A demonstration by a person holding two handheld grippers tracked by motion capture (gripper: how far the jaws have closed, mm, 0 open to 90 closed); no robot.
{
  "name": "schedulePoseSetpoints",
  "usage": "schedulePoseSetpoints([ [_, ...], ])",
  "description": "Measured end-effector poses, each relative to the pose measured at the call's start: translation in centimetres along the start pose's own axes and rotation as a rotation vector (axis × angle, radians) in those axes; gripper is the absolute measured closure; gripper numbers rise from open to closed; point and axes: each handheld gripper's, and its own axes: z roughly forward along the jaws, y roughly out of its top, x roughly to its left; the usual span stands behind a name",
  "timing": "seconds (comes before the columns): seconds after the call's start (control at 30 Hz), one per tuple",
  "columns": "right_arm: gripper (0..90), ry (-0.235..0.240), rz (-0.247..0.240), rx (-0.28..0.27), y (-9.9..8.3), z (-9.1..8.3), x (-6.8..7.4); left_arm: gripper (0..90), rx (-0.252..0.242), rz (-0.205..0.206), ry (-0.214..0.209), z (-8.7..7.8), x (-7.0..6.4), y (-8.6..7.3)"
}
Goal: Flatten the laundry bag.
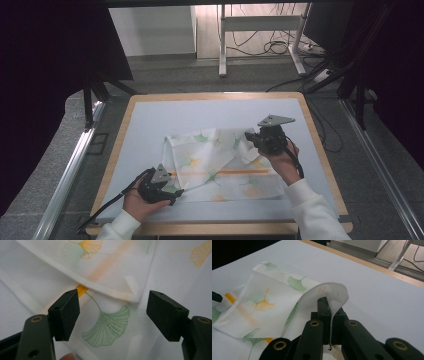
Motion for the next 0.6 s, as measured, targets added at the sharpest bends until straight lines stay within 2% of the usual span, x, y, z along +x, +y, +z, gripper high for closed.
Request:
schedulePoseSetpoints([
  [0.27,88.3,-0.025,0.018,0.006,1.1,0.6,-1.5,26.8,-0.011,-0.015,-0.016,0.0,0.2,0.0],
  [0.5,88.3,-0.045,0.052,0.009,2.3,1.5,-3.1,28.1,-0.001,-0.056,-0.044,0.3,1.1,-0.4],
  [0.6,88.3,-0.063,0.063,0.018,2.7,2.2,-3.9,28.6,0.018,-0.072,-0.057,0.7,1.4,-0.6],
])
